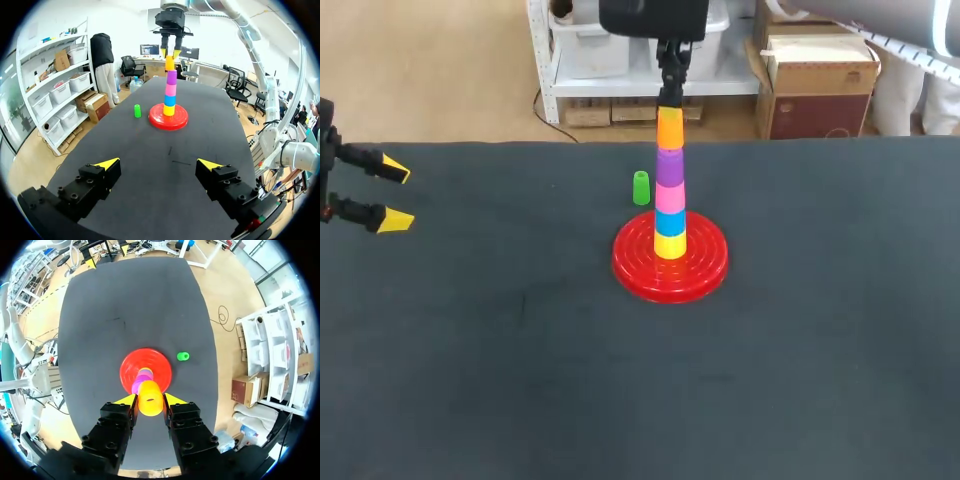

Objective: Pick up and stack the cylinders on the red base in this order: pink,purple,orange,green

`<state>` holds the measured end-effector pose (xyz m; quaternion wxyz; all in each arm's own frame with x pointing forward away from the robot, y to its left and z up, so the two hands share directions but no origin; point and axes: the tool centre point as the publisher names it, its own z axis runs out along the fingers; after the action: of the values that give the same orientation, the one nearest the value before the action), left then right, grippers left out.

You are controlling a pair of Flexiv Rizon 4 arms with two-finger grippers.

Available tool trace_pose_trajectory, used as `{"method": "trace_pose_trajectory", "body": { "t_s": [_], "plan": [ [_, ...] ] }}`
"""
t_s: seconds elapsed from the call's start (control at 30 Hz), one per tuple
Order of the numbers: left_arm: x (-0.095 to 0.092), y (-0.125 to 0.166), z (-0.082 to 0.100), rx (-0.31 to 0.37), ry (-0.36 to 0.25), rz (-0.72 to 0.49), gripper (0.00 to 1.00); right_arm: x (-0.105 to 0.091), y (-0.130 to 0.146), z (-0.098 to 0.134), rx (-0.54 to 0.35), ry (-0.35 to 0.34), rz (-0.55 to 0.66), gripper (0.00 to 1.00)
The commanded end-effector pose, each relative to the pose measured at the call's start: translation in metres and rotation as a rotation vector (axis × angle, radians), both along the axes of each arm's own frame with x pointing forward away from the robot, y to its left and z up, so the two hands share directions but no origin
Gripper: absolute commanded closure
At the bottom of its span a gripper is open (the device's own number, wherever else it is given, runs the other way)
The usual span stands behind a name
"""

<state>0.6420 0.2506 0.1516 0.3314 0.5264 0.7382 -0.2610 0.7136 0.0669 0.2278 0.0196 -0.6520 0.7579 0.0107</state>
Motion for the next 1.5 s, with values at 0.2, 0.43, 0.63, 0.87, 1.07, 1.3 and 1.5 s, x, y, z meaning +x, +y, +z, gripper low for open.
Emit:
{"method": "trace_pose_trajectory", "body": {
  "t_s": [0.2,0.43,0.63,0.87,1.07,1.3,1.5],
  "plan": [
    [0.0,0.001,-0.001,-0.003,-0.003,-0.002,0.0,-0.014,-0.006,-0.004,0.006,-0.032,-0.006,1.0],
    [0.0,0.001,-0.001,-0.003,-0.003,-0.002,0.0,-0.017,-0.006,-0.006,0.0,-0.023,-0.001,1.0],
    [0.0,0.001,-0.001,-0.003,-0.003,-0.002,0.0,-0.016,-0.006,-0.014,-0.004,-0.008,-0.002,1.0],
    [0.0,0.001,-0.001,-0.003,-0.003,-0.002,0.0,-0.01,0.001,-0.03,0.005,0.024,0.006,1.0],
    [0.0,0.001,-0.001,-0.003,-0.003,-0.002,0.0,-0.01,0.01,-0.017,-0.011,0.011,0.025,0.0],
    [0.0,0.001,-0.001,-0.003,-0.003,-0.002,0.0,0.009,0.033,0.006,-0.046,-0.022,0.046,0.0],
    [0.0,0.001,-0.001,-0.003,-0.003,-0.002,0.0,0.04,0.051,-0.017,-0.02,0.026,0.024,0.0]
  ]
}}
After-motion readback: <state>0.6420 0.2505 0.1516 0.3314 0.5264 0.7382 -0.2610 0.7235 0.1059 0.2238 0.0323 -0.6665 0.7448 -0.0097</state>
